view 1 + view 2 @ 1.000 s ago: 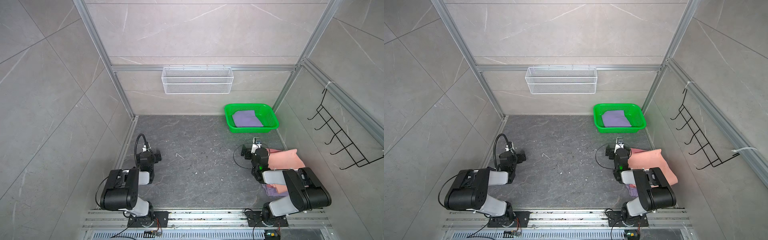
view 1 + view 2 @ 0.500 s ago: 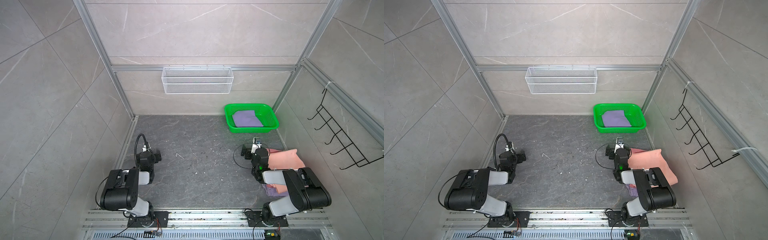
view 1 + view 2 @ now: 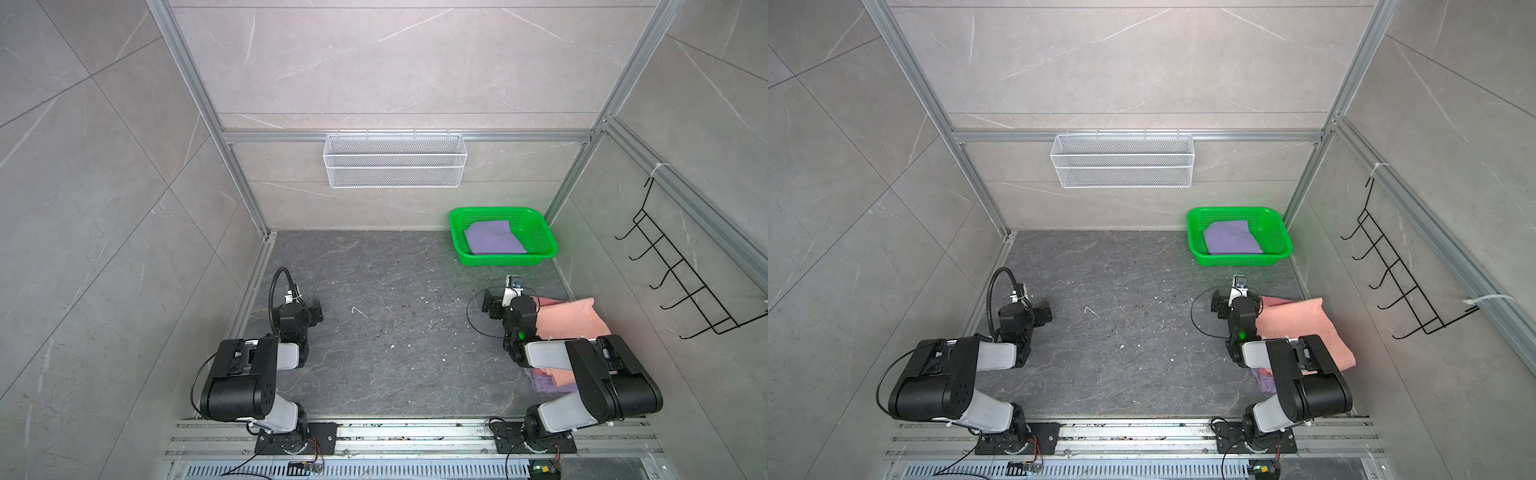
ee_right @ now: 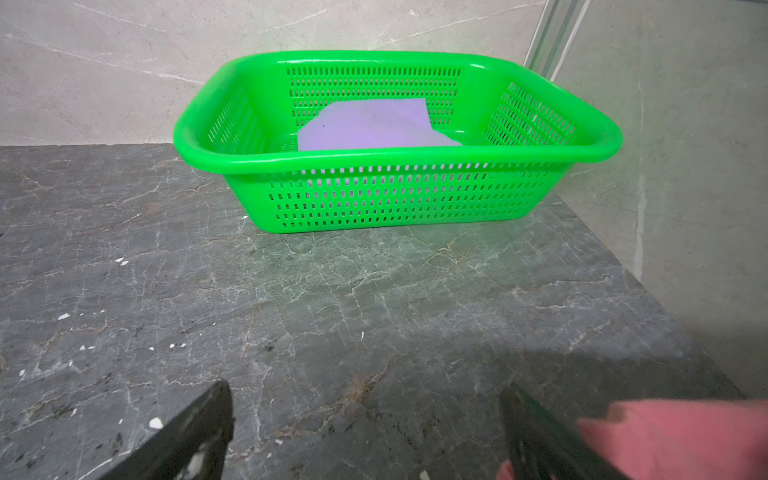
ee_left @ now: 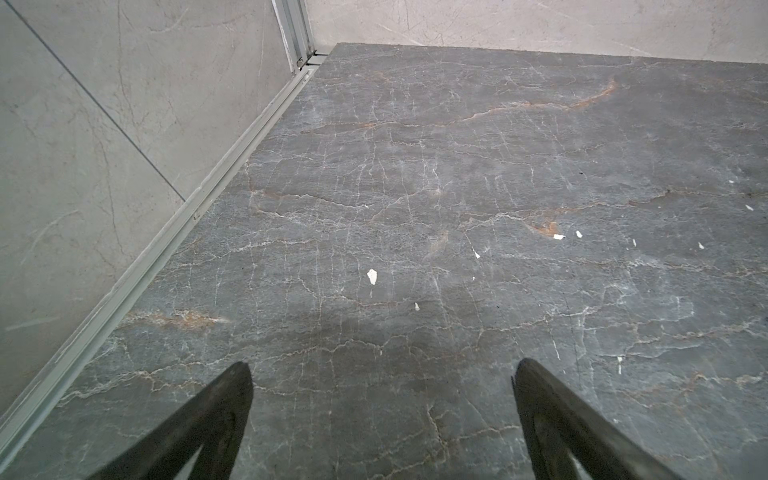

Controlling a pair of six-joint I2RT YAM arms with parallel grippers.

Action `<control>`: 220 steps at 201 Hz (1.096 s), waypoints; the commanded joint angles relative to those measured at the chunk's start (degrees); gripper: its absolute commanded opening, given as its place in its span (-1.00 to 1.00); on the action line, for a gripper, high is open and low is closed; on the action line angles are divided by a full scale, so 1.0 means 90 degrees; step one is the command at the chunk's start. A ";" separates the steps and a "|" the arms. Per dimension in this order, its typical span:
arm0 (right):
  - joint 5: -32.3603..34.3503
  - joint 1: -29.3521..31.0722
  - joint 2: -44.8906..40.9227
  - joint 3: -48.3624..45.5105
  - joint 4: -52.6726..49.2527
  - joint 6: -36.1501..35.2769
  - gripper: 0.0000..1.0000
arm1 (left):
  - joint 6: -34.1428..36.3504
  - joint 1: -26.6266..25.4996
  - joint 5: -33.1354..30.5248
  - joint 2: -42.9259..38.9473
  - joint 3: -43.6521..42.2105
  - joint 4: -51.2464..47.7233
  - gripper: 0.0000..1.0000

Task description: Fold and stack the t-shirts

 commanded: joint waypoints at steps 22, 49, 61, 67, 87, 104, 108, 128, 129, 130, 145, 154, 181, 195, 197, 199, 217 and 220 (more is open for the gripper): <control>-0.0047 0.0005 0.0017 -0.0014 -0.0095 -0.0032 0.99 | -0.0105 0.0016 -0.0110 -0.0072 0.0098 0.0220 1.00; -0.0052 0.0010 0.0023 -0.0014 -0.0095 -0.0032 0.99 | -0.0110 0.0013 -0.0115 -0.0072 0.0098 0.0220 0.99; -0.0047 0.0006 0.0023 -0.0014 -0.0095 -0.0026 0.99 | -0.0105 0.0017 -0.0103 -0.0072 0.0108 0.0206 1.00; -0.0047 0.0005 0.0022 -0.0014 -0.0095 -0.0025 0.99 | -0.0095 0.0014 -0.0134 -0.0064 0.0117 0.0197 1.00; -0.0047 0.0006 0.0017 -0.0014 -0.0095 -0.0029 0.99 | -0.0108 0.0017 -0.0109 -0.0072 0.0105 0.0215 1.00; -0.0083 0.0013 -0.0006 -0.0047 -0.0017 -0.0060 0.99 | -0.0105 0.0019 -0.0116 -0.0072 0.0098 0.0215 1.00; -0.0133 0.0015 -0.0042 -0.0045 0.0014 -0.0087 0.99 | -0.0105 0.0019 -0.0111 -0.0072 0.0098 0.0217 1.00; -0.0228 0.0077 -0.0747 0.0328 -0.1262 -0.0210 0.99 | -0.0071 0.0000 -0.0188 -0.0328 0.0121 0.0107 1.00; -0.0235 0.0080 -0.0806 0.0348 -0.1343 -0.0218 0.99 | -0.0063 0.0000 -0.0178 -0.0366 0.0134 0.0029 1.00; -0.0239 0.0087 -0.0856 0.0367 -0.1412 -0.0228 0.99 | -0.0055 -0.0010 -0.0173 -0.0424 0.0145 -0.0039 1.00; -0.0327 0.0189 -0.1563 0.0670 -0.2438 -0.0214 0.99 | -0.0049 -0.0102 -0.0066 -0.1300 0.0497 -0.1463 1.00; -0.0603 0.0245 -0.1977 0.0881 -0.3066 0.0018 0.99 | -0.0486 -0.0132 -0.0053 -0.1870 0.0814 -0.2578 1.00; -0.1184 0.0720 -0.2876 0.1740 -0.5172 0.0866 0.99 | -0.2028 -0.0268 0.0860 -0.3354 0.1474 -0.4766 1.00; -0.1497 0.1003 -0.3210 0.2051 -0.5965 0.1383 1.00 | -0.2693 -0.0513 0.1356 -0.3890 0.1590 -0.5201 0.99; -0.1552 0.1063 -0.3256 0.2097 -0.6082 0.1450 0.99 | -0.2778 -0.0556 0.1444 -0.3964 0.1608 -0.5265 1.00; -0.1617 0.1095 -0.3321 0.2128 -0.6182 0.1527 0.99 | -0.2887 -0.0599 0.1514 -0.4019 0.1623 -0.5310 1.00; -0.2013 0.1524 -0.3748 0.2214 -0.6785 0.2260 0.99 | -0.3683 -0.1148 0.2092 -0.4412 0.1720 -0.5696 1.00; -0.2085 0.1602 -0.3814 0.2202 -0.6841 0.2376 0.99 | -0.3787 -0.1262 0.2186 -0.4456 0.1723 -0.5717 1.00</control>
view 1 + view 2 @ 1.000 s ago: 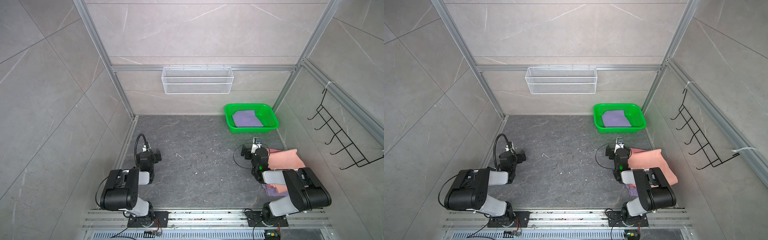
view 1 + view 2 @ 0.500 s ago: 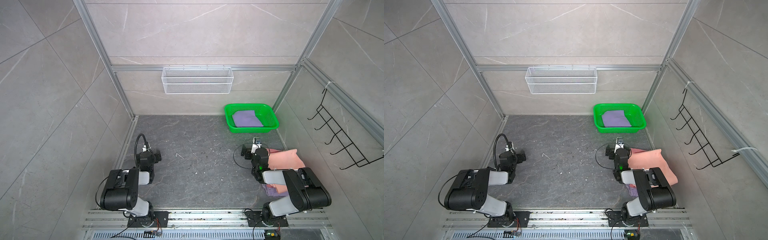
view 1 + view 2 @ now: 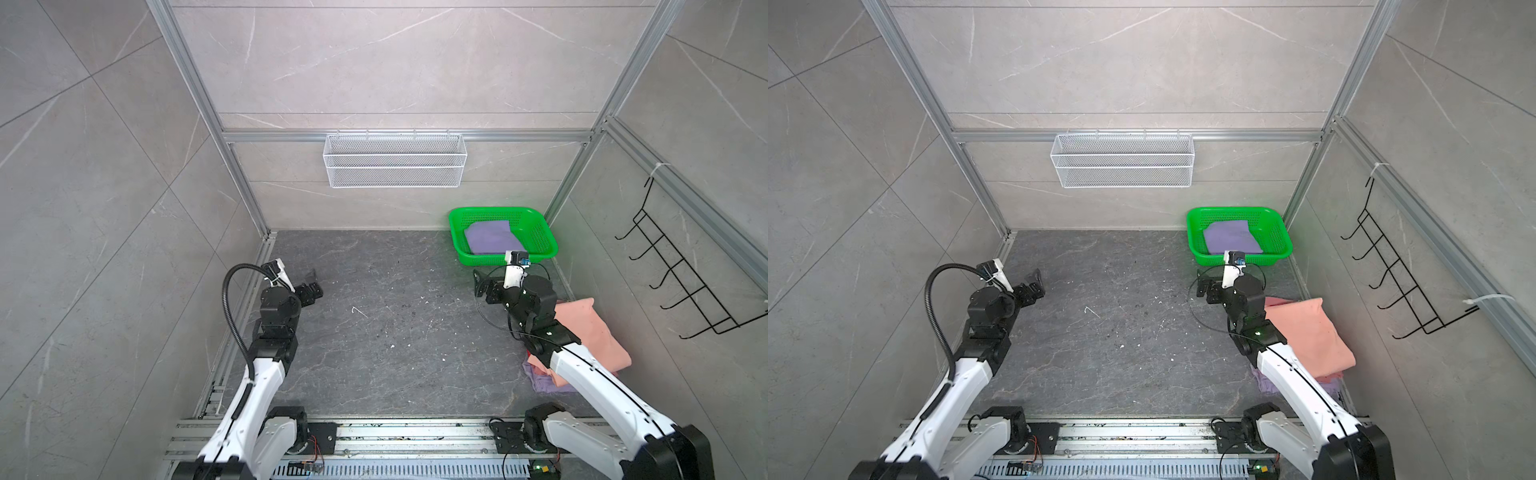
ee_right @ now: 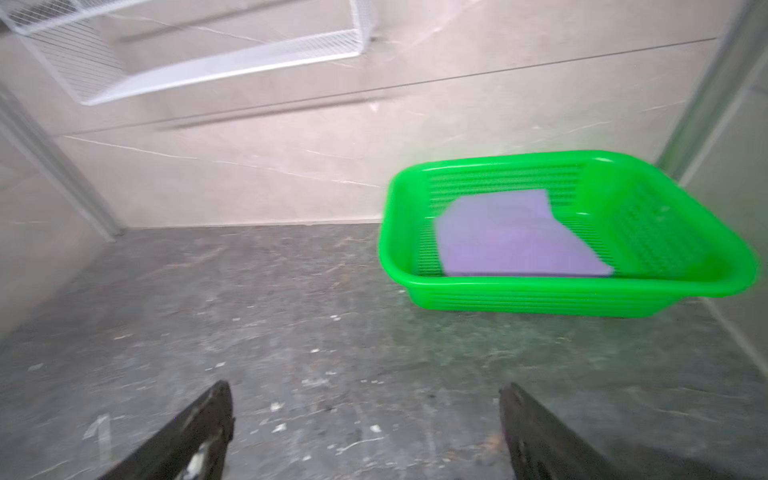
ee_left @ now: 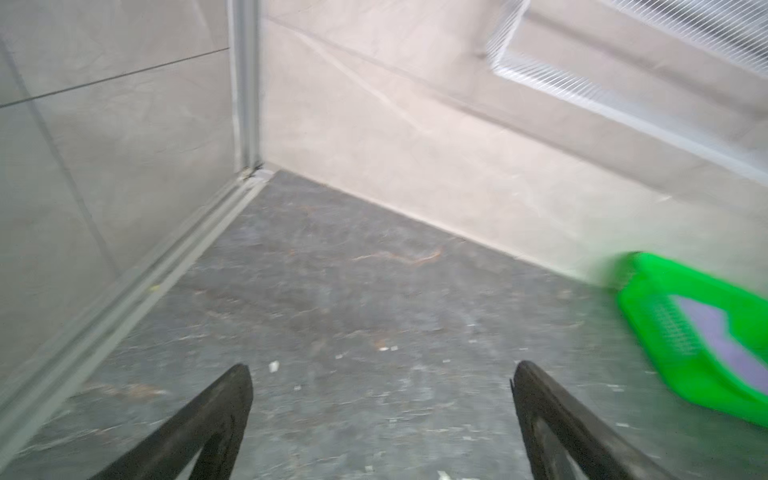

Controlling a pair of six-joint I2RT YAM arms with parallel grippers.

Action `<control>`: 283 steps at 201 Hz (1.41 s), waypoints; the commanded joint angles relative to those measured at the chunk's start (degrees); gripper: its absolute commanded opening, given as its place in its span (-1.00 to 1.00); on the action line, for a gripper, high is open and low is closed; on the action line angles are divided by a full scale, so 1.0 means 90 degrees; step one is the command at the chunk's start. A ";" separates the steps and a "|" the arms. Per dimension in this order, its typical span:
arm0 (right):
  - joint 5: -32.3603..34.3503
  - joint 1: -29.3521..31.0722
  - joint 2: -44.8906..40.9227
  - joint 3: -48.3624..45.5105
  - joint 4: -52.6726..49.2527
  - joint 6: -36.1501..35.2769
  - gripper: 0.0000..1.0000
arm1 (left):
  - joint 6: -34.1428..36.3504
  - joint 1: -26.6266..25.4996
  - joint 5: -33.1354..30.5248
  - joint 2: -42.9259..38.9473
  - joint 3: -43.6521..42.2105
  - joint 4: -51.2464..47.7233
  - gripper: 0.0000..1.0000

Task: Fold and stack the t-shirts
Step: 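Reach the right gripper into the green basket while the left arm rises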

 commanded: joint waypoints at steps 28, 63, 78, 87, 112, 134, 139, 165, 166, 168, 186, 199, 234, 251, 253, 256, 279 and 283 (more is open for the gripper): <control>-0.0854 0.1390 -0.0844 -0.0316 -0.1882 0.2464 0.99 | -0.2620 -0.1914 0.1502 -0.0299 -0.0031 -0.1424 1.00; 0.0284 0.3449 -0.0726 -0.1000 -0.1119 0.3882 0.99 | -0.3547 -0.3691 0.0901 -0.0138 -0.0192 -0.1314 1.00; 0.1150 0.4417 -0.0419 -0.0981 -0.0925 0.4250 0.99 | -0.3768 -0.4216 0.0587 -0.0134 -0.0212 -0.1268 1.00; 0.1562 0.4874 -0.0161 -0.0883 -0.0907 0.4514 0.99 | -0.3957 -0.4443 0.0401 -0.0136 -0.0252 -0.1225 1.00; 0.2253 0.5670 0.0512 -0.0647 -0.0693 0.5087 0.99 | -0.4134 -0.4923 -0.0033 -0.0162 -0.0360 -0.0993 1.00; 0.2988 0.6149 0.0679 -0.0406 -0.0786 0.5099 0.99 | -0.4280 -0.4980 -0.0163 -0.0302 -0.0590 -0.0696 1.00; 0.3143 0.6229 0.0672 -0.0396 -0.0787 0.5095 0.99 | -0.4348 -0.4980 -0.0186 -0.0332 -0.0586 -0.0768 1.00; 0.3468 0.6235 0.0933 -0.0113 -0.1524 0.6094 0.99 | -0.4140 -0.4964 -0.0551 -0.0483 -0.0345 -0.1464 0.99; 0.3472 0.6235 0.0941 -0.0093 -0.1560 0.6100 0.99 | -0.4112 -0.4963 -0.0537 -0.0491 -0.0342 -0.1425 0.99; 0.3483 0.6235 0.0952 -0.0059 -0.1629 0.6098 0.99 | -0.3986 -0.4968 -0.0520 -0.0510 -0.0341 -0.1358 0.99; 0.3749 0.6147 0.0952 0.0059 -0.1640 0.5773 1.00 | -0.3335 -0.4948 -0.0704 -0.0542 -0.0102 -0.1361 0.99; 0.3961 0.5910 0.0934 0.0176 -0.1691 0.5337 1.00 | -0.2929 -0.4910 -0.1096 -0.0424 0.0239 -0.1787 0.99; 0.3634 0.4380 0.1214 0.1174 -0.1904 0.3286 1.00 | -0.1336 -0.4854 -0.1101 0.0443 0.1467 -0.2380 0.99; 0.3213 0.3487 0.1602 0.1657 -0.1782 0.2432 1.00 | -0.0560 -0.4820 -0.0636 0.1035 0.2016 -0.2274 0.99; 0.3208 0.3445 0.1633 0.1690 -0.1782 0.2385 1.00 | -0.0473 -0.4822 -0.0609 0.1114 0.2040 -0.2269 0.99; 0.3187 0.3310 0.1708 0.1796 -0.1787 0.2252 1.00 | -0.0349 -0.4813 -0.0523 0.1231 0.2140 -0.2262 0.99; 0.3010 0.2362 0.2474 0.2826 -0.2151 0.1576 1.00 | 0.0337 -0.4764 0.0222 0.2097 0.2789 -0.2036 0.99; 0.2965 0.2202 0.2622 0.3021 -0.2229 0.1470 1.00 | 0.0401 -0.4754 0.0372 0.2240 0.2897 -0.1984 0.99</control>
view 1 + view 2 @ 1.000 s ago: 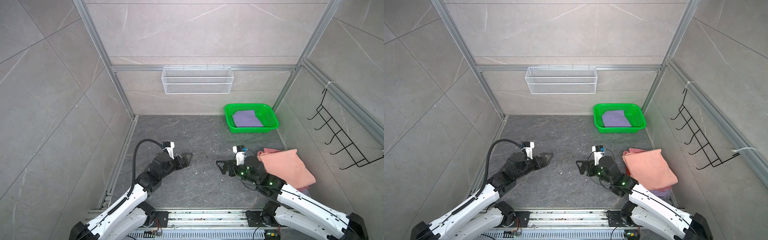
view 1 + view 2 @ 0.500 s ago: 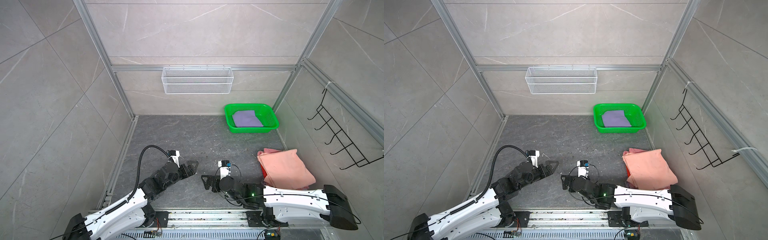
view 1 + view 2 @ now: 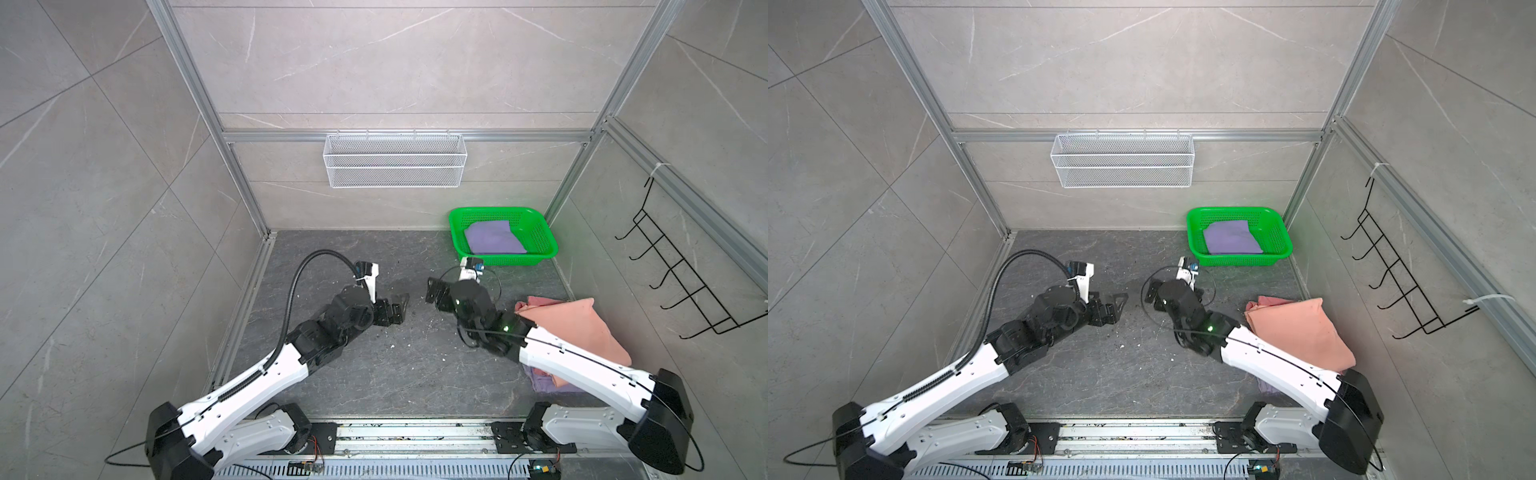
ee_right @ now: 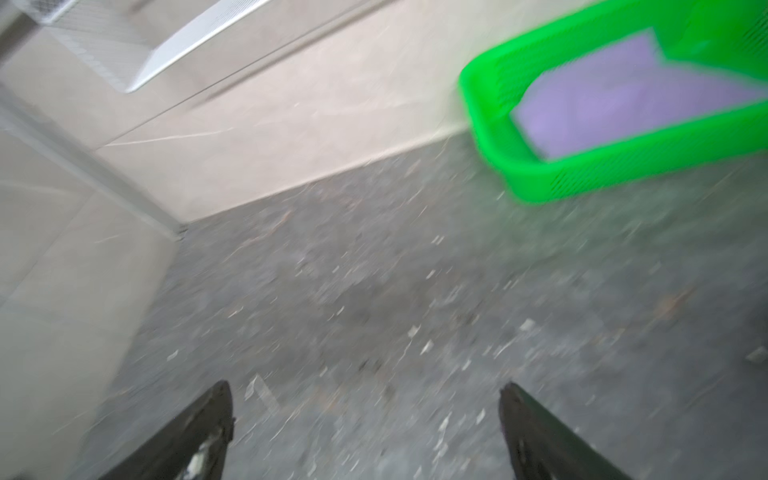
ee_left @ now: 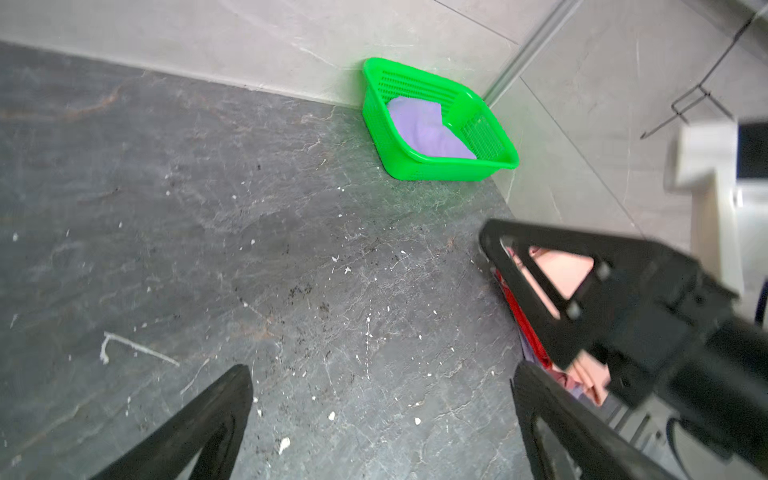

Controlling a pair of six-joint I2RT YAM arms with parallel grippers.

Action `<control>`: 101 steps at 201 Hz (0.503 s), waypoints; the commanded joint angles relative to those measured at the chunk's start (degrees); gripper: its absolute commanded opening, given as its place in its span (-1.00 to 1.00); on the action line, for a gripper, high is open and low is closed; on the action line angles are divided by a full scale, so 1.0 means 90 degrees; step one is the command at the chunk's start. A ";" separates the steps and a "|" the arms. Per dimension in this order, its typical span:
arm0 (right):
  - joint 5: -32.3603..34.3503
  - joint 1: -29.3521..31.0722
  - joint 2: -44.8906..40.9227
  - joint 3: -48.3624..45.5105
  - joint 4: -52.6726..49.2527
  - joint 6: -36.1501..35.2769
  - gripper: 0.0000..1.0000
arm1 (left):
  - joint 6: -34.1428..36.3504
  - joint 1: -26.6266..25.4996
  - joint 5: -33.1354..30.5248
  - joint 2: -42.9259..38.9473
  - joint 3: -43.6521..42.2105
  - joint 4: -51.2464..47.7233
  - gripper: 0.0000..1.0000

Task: Fold and stack the t-shirts
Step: 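Reach the right gripper into the green basket while the left arm rises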

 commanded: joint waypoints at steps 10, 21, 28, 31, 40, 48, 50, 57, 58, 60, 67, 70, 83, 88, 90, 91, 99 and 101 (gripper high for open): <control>-0.0294 -0.1060 0.0986 0.1308 -0.0529 -0.1461 0.99 | 0.1436 0.0120 0.1314 0.1089 0.0838 0.0292 0.99; -0.0659 -0.1555 0.1370 0.1712 -0.0411 -0.1631 1.00 | 0.1522 0.0194 0.1701 0.1521 0.1089 0.0485 0.99; -0.0834 -0.1802 0.1587 0.1939 -0.0390 -0.1649 0.99 | 0.1550 0.0239 0.1946 0.1793 0.1264 0.0615 0.99; -0.0904 -0.1935 0.1704 0.2060 -0.0420 -0.1634 0.99 | 0.1553 0.0279 0.2050 0.1911 0.1321 0.0663 0.99; -0.1141 -0.2250 0.2038 0.2452 -0.0548 -0.1616 0.99 | 0.1529 0.0348 0.2284 0.2204 0.1498 0.0815 0.99; -0.1347 -0.2546 0.2446 0.2912 -0.0705 -0.1649 0.96 | 0.1524 0.0427 0.2589 0.2490 0.1675 0.0939 0.99; -0.1357 -0.2578 0.2484 0.2959 -0.0728 -0.1649 0.96 | 0.1524 0.0449 0.2665 0.2559 0.1723 0.0967 0.99; -0.1376 -0.2764 0.2811 0.3268 -0.0811 -0.1675 0.96 | 0.1517 0.0495 0.2884 0.2805 0.1879 0.1055 0.99; -0.1386 -0.2799 0.2853 0.3313 -0.0820 -0.1687 0.96 | 0.1516 0.0500 0.2916 0.2836 0.1903 0.1066 0.99; -0.1413 -0.2850 0.2954 0.3388 -0.0832 -0.1700 0.96 | 0.1522 0.0516 0.2971 0.2909 0.1946 0.1089 0.99; -0.1501 -0.3033 0.3306 0.3721 -0.0959 -0.1741 0.96 | 0.1515 0.0559 0.3187 0.3147 0.2121 0.1115 0.99; -0.1501 -0.3100 0.3445 0.3891 -0.1050 -0.1733 0.95 | 0.1515 0.0575 0.3277 0.3246 0.2203 0.1116 1.00; -0.1596 -0.3357 0.4071 0.4529 -0.1387 -0.1766 0.94 | 0.1524 0.0624 0.3528 0.3676 0.2538 0.1063 1.00; -0.1575 -0.3423 0.4281 0.4723 -0.1453 -0.1776 0.94 | 0.1532 0.0638 0.3598 0.3823 0.2644 0.1052 1.00; -0.1558 -0.3440 0.4351 0.4808 -0.1474 -0.1781 0.94 | 0.1541 0.0653 0.3625 0.3889 0.2690 0.1051 1.00; -0.1551 -0.3455 0.4399 0.4835 -0.1483 -0.1784 0.94 | 0.1547 0.0652 0.3633 0.3909 0.2710 0.1049 0.99; -0.1629 -0.3524 0.4635 0.5043 -0.1477 -0.1871 0.97 | 0.1558 0.0670 0.3670 0.4132 0.2867 0.1041 1.00; -0.1668 -0.3549 0.4741 0.5147 -0.1479 -0.1925 0.99 | 0.1562 0.0683 0.3685 0.4186 0.2902 0.1034 1.00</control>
